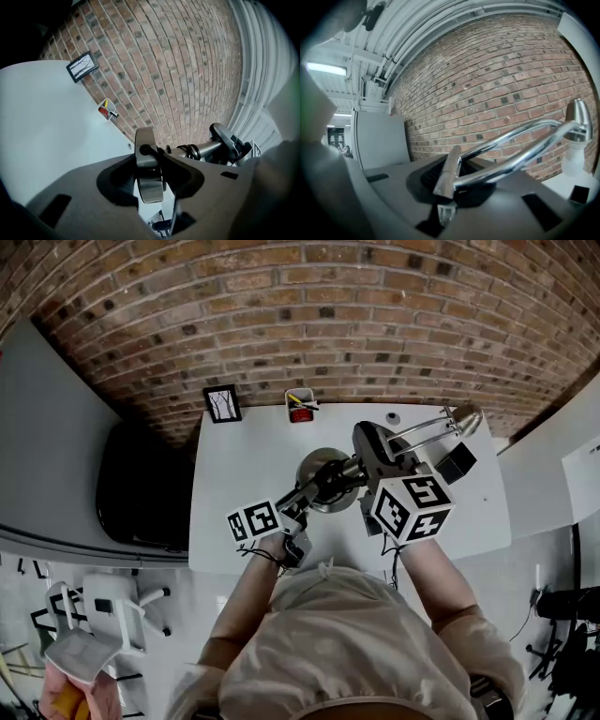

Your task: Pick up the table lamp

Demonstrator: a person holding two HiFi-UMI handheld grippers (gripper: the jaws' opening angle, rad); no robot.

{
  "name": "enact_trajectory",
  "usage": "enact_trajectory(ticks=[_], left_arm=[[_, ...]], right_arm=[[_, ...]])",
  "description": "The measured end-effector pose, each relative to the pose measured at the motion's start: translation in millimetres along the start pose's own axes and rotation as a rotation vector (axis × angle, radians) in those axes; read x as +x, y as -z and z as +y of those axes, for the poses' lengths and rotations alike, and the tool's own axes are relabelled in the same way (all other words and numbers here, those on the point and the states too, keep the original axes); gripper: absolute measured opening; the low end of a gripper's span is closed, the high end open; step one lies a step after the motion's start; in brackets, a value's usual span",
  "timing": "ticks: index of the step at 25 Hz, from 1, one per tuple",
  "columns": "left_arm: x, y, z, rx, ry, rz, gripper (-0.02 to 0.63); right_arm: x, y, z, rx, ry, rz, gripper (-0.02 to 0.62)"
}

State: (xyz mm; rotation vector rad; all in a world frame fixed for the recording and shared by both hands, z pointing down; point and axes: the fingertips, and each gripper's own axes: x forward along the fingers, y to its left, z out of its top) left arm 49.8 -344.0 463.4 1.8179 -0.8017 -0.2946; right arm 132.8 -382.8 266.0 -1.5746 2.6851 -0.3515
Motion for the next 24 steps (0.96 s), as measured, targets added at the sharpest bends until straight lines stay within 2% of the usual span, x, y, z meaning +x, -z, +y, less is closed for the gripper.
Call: enact_trajectory(ticks=[24], left_arm=[[-4,26,7,-0.02,-0.031,0.035,0.156]], right_arm=[[-19,19,-3,0.02,0.017,0.025,0.043]])
